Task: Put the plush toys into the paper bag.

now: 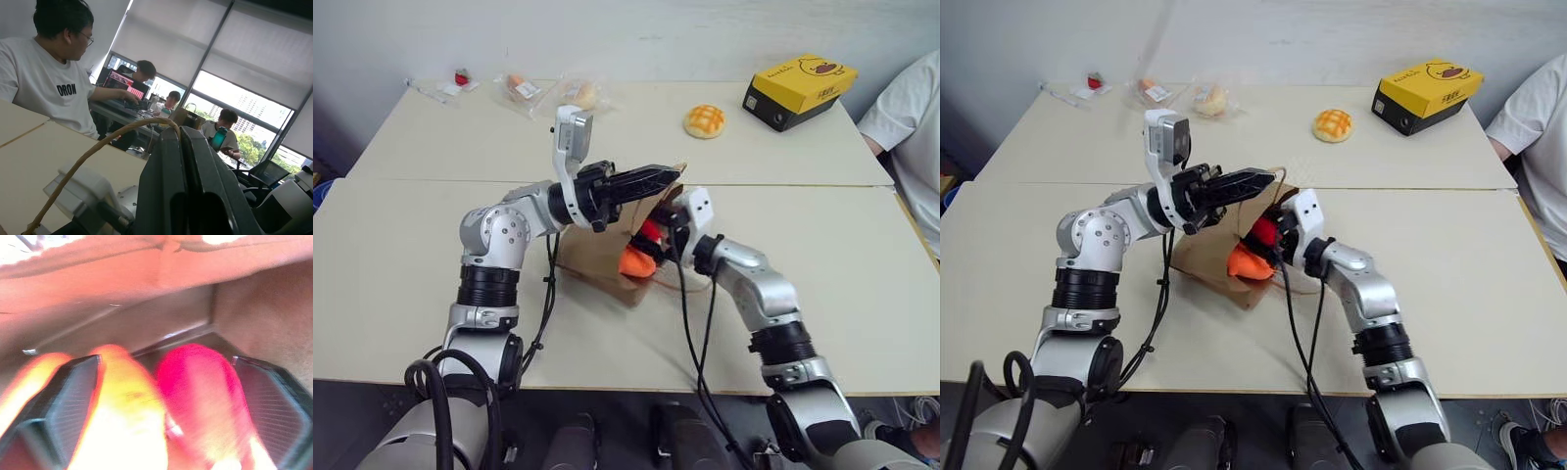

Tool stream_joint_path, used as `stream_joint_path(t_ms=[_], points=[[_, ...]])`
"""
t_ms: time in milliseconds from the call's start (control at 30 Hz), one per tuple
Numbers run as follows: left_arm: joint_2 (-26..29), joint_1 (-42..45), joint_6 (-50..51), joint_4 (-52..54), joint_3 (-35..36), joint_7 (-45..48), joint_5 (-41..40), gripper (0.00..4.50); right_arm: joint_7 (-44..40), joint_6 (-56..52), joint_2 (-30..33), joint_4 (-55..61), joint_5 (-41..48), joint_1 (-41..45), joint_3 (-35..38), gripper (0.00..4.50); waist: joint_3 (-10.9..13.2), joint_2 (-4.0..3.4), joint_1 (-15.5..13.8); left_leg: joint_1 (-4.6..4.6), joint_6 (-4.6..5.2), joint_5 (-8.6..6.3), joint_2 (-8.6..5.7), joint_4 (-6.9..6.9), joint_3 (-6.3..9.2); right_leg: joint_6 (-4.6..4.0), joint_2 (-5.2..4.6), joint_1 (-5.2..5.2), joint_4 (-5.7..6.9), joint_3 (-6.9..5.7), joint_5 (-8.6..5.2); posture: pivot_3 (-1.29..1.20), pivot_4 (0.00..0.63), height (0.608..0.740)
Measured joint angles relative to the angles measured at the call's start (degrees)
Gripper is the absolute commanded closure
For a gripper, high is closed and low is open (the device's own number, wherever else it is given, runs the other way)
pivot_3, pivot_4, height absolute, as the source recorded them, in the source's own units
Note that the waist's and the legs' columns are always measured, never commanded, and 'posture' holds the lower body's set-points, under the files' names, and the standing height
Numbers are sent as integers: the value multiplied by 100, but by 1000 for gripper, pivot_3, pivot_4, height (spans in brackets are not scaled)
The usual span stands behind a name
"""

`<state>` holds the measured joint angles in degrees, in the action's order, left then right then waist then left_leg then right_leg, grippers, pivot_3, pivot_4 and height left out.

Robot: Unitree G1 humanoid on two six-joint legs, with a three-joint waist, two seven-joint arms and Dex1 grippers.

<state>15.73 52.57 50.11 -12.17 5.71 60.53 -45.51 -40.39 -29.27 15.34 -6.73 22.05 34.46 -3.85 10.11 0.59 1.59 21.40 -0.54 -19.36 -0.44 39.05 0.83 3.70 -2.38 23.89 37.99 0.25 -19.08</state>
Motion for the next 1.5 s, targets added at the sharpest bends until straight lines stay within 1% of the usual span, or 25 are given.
stream_joint_path(t_ms=[267,400,500,567,600,633,667,767,833,933,1000,1067,1133,1167,1300,1400,1500], points=[[-10,12,-33,-93,-1,2,2,4500,-303,-686,549,927,451,-538,218,24,0,0,-8,0,0,0,0,-3,-1,0,1,1,-1,0,0,0,150,740],[-2,19,-56,-178,14,-4,2,4500,-624,-802,1003,1611,823,-1215,503,24,1,1,-44,4,4,-2,-1,-1,0,0,-1,-1,-6,0,0,0,150,740],[-32,20,-57,-183,19,-6,-15,4500,-782,-759,1278,1987,1158,-1711,980,24,1,2,-92,4,5,-3,-1,1,-1,1,-1,-2,-6,0,0,0,150,740],[-106,41,-57,-179,11,30,-46,4500,-724,-1396,1754,2340,1693,-2280,1575,24,1,1,-179,4,6,-3,-1,-1,5,1,-2,-5,-10,-5,0,0,150,740],[-35,41,-57,-185,34,58,-47,4500,-657,-1897,2022,2486,2099,-2659,1971,24,1,1,-207,4,6,-3,0,-2,9,1,-1,-9,-15,-8,0,0,150,740],[54,46,-68,-216,58,82,-39,4500,-592,-2176,2121,2533,2353,-2820,2205,24,2,4,-207,4,6,-3,0,-1,8,1,-1,-9,-14,-7,0,0,150,740],[99,85,-114,-267,32,153,-4,4500,-412,-2595,2157,2676,2856,-3049,2548,24,2,3,-201,2,6,-3,0,-1,5,1,-1,-9,-15,-3,0,0,150,740],[112,288,-218,-521,-97,356,104,4500,201,-3554,2220,3075,4040,-3633,3109,24,2,4,-186,-12,7,-3,1,-2,7,0,-1,-20,-26,-4,0,0,150,740],[134,379,-276,-651,-116,468,130,4500,743,-4027,2242,3194,4502,-3948,3163,24,2,4,-159,-18,9,-4,1,-2,4,0,0,-25,-25,1,0,0,150,740],[122,395,-342,-686,-195,565,198,4500,1715,-4322,2000,3172,5239,-3987,3153,24,2,4,-133,-19,11,-4,1,-2,0,1,0,-23,-22,6,0,0,150,740],[117,395,-410,-710,-227,589,270,4500,2349,-4297,1739,3059,5738,-3884,3108,24,2,4,-140,-19,10,-3,2,-3,4,0,0,-23,-22,3,0,0,150,740],[105,395,-456,-729,-230,590,316,4500,3177,-4088,1375,2764,6393,-3774,2871,24,2,4,-146,-16,11,-3,2,-3,3,0,-1,-21,-23,4,0,0,150,740],[100,390,-459,-729,-231,593,320,4500,3718,-3944,1205,2605,6738,-3715,2669,24,2,4,-145,-14,13,-4,2,-3,1,1,-2,-21,-25,4,0,0,150,740],[111,387,-459,-728,-230,594,326,4500,4185,-3764,1037,2534,6964,-3576,2552,24,1,8,-141,-15,13,-4,2,-2,2,1,-2,-22,-27,4,0,0,150,740],[100,386,-477,-726,-242,603,348,4500,5463,-3130,577,2412,7490,-3209,2175,24,0,9,-125,-17,13,-3,2,-2,2,1,-1,-21,-23,4,0,0,150,740],[122,387,-578,-729,-241,610,441,4500,6023,-2772,336,2377,7645,-2979,1944,24,0,9,-114,-17,13,-3,3,-2,1,1,0,-22,-23,5,0,0,150,740],[165,388,-665,-838,-240,664,515,4500,6253,-2451,138,2208,7613,-2755,1729,597,-1,9,-105,-16,14,-3,3,-2,0,1,1,-21,-23,4,0,0,150,740]])
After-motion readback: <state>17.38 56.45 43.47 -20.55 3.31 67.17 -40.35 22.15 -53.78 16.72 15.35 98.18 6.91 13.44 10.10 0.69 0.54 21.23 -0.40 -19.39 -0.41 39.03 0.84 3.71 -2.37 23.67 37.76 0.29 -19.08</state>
